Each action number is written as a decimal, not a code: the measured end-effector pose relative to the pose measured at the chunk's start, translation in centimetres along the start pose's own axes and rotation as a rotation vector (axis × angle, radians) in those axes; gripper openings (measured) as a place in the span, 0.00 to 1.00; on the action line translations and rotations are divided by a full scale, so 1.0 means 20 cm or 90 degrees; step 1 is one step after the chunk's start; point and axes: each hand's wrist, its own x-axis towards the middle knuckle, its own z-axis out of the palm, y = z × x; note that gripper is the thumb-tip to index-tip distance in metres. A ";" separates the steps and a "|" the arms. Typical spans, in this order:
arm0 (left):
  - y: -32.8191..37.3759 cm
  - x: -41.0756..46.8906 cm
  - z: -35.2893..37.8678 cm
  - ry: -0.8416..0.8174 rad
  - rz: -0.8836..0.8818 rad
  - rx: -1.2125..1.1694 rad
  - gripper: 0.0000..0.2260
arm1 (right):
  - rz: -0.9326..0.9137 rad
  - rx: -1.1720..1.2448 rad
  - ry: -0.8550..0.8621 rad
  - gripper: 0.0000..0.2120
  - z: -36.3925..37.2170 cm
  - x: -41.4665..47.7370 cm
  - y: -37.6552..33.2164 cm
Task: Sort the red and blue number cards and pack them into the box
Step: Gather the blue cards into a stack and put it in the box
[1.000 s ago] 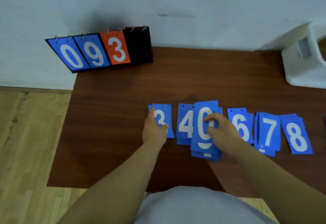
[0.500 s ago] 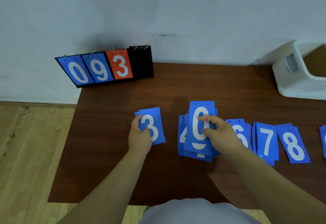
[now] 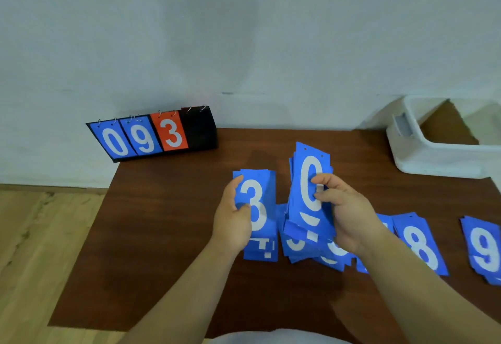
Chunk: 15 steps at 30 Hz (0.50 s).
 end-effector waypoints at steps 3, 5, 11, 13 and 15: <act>0.04 -0.10 0.21 -0.058 0.015 -0.021 0.30 | 0.037 0.120 -0.057 0.18 -0.14 -0.07 -0.07; 0.07 -0.18 0.37 -0.096 0.025 -0.059 0.32 | 0.026 0.106 -0.062 0.17 -0.24 -0.10 -0.09; 0.21 -0.42 0.77 -0.124 0.066 -0.139 0.26 | -0.047 -0.023 -0.016 0.17 -0.55 -0.20 -0.11; 0.24 -0.48 0.86 -0.130 0.102 -0.136 0.22 | -0.051 -0.066 0.006 0.16 -0.64 -0.23 -0.13; 0.26 -0.54 0.93 -0.132 0.142 -0.123 0.17 | -0.045 -0.096 0.018 0.12 -0.68 -0.27 -0.15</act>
